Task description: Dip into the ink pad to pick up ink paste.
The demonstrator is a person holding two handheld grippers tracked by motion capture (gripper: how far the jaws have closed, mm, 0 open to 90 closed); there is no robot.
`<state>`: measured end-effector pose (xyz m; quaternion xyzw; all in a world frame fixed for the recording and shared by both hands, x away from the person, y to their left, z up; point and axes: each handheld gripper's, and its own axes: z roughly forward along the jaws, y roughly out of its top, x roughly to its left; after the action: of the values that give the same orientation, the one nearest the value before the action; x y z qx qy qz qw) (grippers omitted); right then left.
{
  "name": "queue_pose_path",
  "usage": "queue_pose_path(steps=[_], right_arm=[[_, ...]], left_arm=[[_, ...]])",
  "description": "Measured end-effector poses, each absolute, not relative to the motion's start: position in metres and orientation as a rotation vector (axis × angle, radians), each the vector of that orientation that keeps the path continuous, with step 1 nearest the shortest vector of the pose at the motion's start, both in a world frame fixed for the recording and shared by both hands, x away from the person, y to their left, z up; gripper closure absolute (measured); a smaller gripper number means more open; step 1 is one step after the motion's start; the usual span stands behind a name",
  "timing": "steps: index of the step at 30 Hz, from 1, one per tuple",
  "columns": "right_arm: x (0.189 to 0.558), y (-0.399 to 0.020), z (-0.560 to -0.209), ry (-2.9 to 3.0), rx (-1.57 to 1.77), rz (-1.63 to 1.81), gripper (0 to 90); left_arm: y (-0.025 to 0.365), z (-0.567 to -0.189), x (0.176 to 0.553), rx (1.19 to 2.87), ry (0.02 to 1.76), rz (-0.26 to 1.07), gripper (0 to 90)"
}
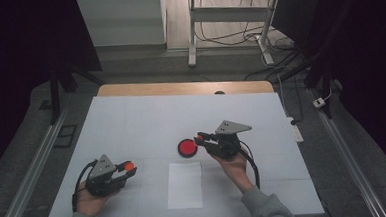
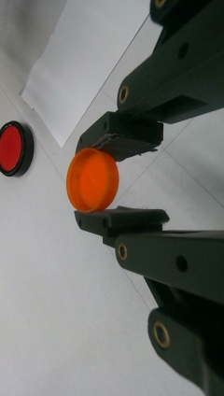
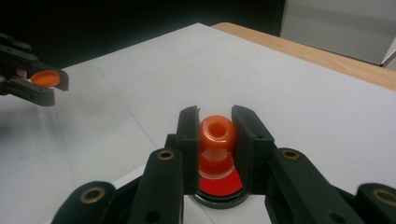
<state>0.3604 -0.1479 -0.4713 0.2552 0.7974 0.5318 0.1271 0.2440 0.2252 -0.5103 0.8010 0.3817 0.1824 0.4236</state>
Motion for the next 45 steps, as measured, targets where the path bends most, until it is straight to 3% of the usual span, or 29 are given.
queue_pose_path(steps=[45], right_arm=[[0.395,-0.114,-0.498,2.41,0.764,1.446,72.0]], left_arm=[[0.226,-0.51,0.244,2.006,0.95,0.45,64.7]])
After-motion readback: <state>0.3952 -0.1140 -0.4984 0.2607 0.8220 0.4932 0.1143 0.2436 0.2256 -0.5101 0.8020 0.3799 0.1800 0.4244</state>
